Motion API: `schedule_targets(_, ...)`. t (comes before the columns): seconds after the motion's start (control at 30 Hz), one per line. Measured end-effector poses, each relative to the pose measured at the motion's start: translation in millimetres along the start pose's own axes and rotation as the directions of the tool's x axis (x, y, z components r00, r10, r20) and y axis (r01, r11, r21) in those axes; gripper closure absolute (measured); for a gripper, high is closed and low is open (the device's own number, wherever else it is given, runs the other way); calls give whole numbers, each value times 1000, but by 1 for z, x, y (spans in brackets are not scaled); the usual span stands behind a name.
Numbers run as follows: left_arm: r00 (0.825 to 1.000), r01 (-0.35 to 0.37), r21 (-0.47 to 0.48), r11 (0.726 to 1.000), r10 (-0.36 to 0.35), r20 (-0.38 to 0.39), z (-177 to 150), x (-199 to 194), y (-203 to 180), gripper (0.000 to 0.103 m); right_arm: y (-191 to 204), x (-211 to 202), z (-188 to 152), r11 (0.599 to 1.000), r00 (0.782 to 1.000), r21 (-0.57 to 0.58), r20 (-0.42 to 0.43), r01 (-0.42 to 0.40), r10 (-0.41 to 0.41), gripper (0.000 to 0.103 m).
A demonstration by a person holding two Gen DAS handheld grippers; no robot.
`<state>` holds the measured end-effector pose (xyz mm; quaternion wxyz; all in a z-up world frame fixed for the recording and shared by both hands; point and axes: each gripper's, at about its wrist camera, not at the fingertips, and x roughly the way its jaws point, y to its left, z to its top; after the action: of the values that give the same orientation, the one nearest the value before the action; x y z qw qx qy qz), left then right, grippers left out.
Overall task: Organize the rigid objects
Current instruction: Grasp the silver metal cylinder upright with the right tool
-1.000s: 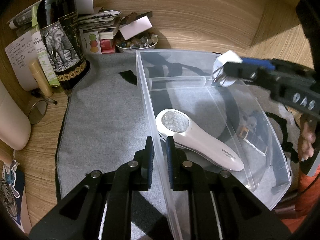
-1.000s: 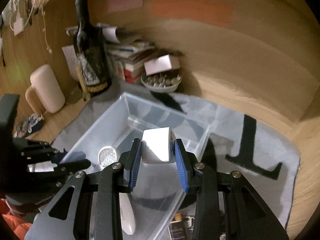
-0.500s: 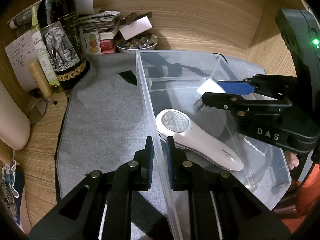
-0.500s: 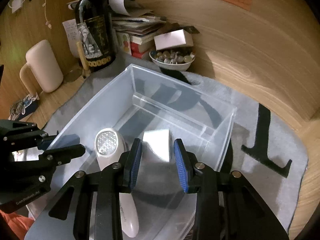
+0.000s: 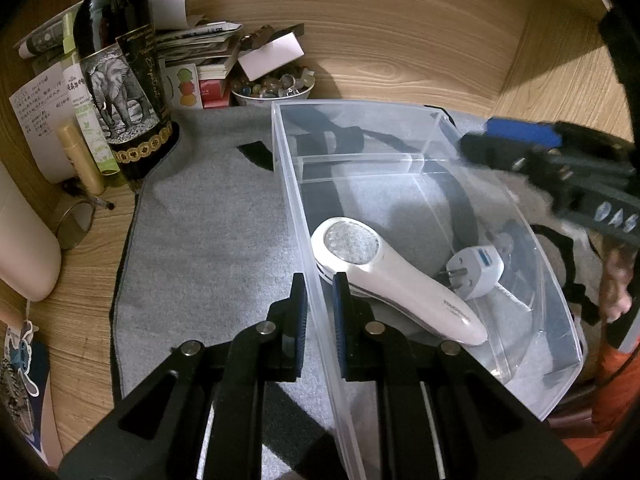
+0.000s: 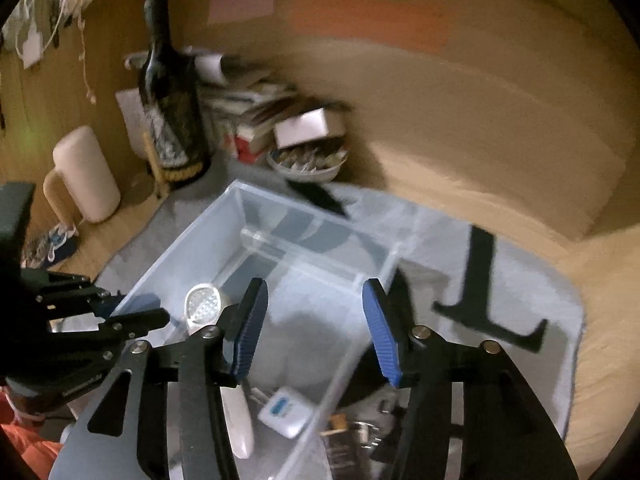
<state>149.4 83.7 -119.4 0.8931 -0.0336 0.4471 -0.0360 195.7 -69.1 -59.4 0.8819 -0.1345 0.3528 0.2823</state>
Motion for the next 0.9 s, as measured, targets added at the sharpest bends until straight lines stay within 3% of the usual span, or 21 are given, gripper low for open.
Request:
schedule_targets(0.1, 1000, 0, 1, 1000, 0, 0, 1, 1, 0, 90, -14, -18, 0, 998, 998, 31, 41, 47, -48, 43)
schedule_targets(0.33, 1000, 0, 4, 1000, 0, 1, 0, 1, 0, 90, -46, -42, -15, 983, 987, 107, 48, 149, -155, 42)
schedule_targets(0.6, 1000, -1, 4, 1000, 1, 2, 0, 1, 0, 90, -67, -41, -56, 958, 974, 178, -62, 226, -218, 41)
schedule_targets(0.9, 1000, 1, 10, 1000, -1, 3, 0, 1, 0, 90, -82, -38, -113, 923, 959, 283, -190, 260, -212, 41)
